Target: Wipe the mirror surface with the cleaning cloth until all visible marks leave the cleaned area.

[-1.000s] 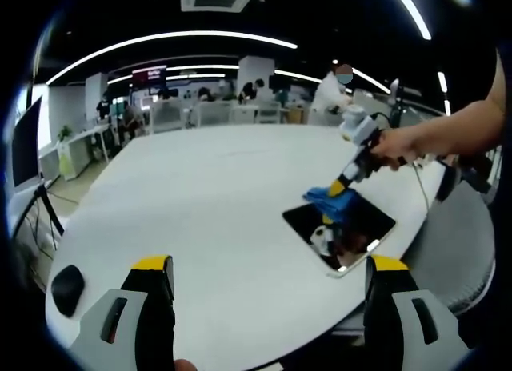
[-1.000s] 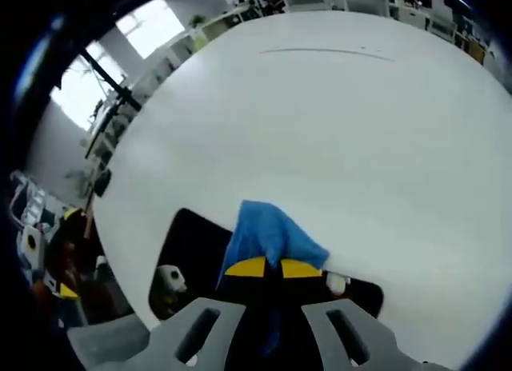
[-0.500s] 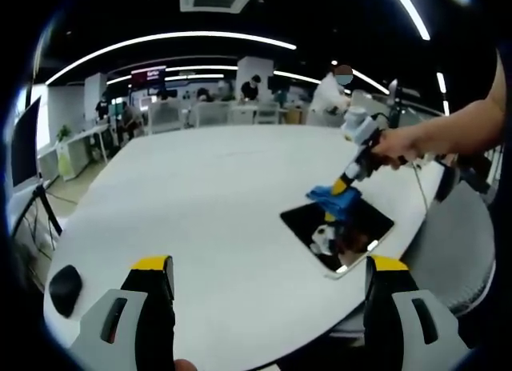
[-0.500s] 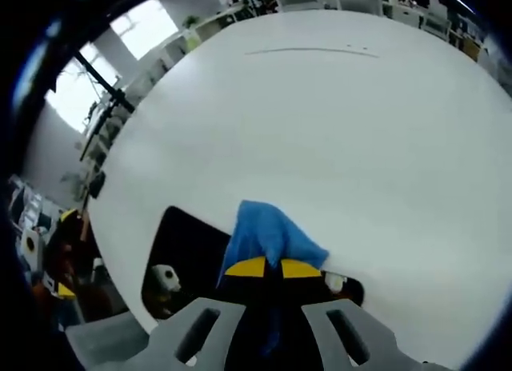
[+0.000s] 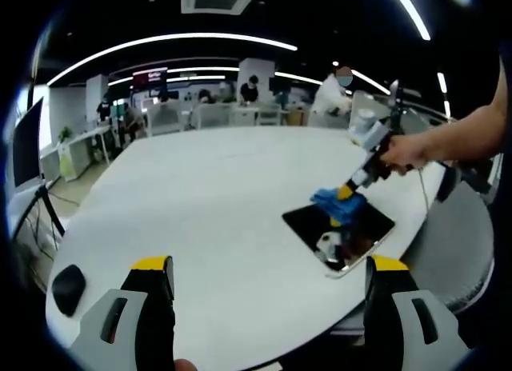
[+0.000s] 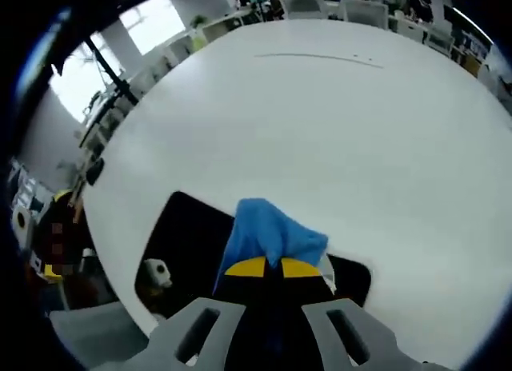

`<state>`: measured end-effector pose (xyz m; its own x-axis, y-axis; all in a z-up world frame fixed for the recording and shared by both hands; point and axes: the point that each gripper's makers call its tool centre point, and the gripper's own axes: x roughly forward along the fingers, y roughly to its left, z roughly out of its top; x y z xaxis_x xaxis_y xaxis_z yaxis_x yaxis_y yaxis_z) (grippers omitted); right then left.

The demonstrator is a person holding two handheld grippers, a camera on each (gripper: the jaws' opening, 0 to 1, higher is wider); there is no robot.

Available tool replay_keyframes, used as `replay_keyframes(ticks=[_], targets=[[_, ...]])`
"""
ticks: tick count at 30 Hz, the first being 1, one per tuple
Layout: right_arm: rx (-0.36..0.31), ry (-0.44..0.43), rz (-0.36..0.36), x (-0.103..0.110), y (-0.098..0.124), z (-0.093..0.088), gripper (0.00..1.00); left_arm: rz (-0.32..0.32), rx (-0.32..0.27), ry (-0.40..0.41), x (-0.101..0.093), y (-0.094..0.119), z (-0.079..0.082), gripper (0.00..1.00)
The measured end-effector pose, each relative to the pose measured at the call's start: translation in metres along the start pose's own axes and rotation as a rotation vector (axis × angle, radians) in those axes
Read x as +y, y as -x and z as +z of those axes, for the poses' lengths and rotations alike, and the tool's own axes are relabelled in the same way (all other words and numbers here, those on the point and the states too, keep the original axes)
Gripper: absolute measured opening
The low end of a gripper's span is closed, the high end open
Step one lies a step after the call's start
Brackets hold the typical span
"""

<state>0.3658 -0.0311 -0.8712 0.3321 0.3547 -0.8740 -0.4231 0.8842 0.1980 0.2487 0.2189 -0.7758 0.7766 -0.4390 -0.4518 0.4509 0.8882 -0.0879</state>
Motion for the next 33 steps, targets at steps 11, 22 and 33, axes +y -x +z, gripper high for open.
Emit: replay_keyframes(ticks=[11, 22, 33], targets=[[-0.007, -0.02, 0.017, 0.011, 0.011, -0.022, 0.0, -0.017, 0.002, -0.013, -0.004, -0.002, 0.005, 0.99], [0.009, -0.041, 0.021, 0.023, 0.02, -0.044, 0.0, -0.028, 0.0, -0.024, -0.004, -0.003, 0.005, 0.99], [0.02, -0.066, 0.05, 0.034, 0.03, -0.069, 0.0, -0.033, -0.006, -0.033, -0.003, -0.006, 0.01, 0.99]])
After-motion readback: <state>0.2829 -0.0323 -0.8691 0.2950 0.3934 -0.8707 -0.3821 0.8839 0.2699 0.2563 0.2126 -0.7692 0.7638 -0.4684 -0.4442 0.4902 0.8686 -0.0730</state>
